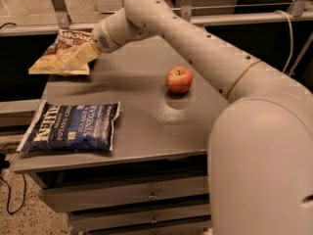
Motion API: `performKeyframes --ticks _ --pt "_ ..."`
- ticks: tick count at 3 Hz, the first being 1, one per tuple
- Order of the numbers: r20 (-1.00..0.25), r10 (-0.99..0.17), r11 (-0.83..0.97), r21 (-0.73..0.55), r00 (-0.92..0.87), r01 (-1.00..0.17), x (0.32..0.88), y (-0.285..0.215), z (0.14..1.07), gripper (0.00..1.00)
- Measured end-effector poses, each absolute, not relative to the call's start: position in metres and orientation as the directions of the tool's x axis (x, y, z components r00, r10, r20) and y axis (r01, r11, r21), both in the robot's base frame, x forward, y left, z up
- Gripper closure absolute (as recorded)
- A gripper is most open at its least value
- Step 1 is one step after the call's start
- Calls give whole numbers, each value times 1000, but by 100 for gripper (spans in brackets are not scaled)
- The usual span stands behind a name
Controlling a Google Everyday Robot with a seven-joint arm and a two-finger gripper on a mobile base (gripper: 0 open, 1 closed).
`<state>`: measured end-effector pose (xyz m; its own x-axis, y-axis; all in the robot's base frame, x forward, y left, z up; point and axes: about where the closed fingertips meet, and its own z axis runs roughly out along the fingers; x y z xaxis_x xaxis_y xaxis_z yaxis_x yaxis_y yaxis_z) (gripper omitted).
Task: Pick brown chip bag
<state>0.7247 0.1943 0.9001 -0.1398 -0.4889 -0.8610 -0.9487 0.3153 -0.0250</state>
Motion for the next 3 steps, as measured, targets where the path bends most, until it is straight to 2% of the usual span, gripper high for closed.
performKeyframes --ticks 1,2,3 --pt "-886 -445 278 3 -132 -961 729 241 890 0" --pt "-890 -439 255 6 -121 -967 728 267 879 17" --pt "-888 -446 255 -2 -116 -967 726 273 872 40"
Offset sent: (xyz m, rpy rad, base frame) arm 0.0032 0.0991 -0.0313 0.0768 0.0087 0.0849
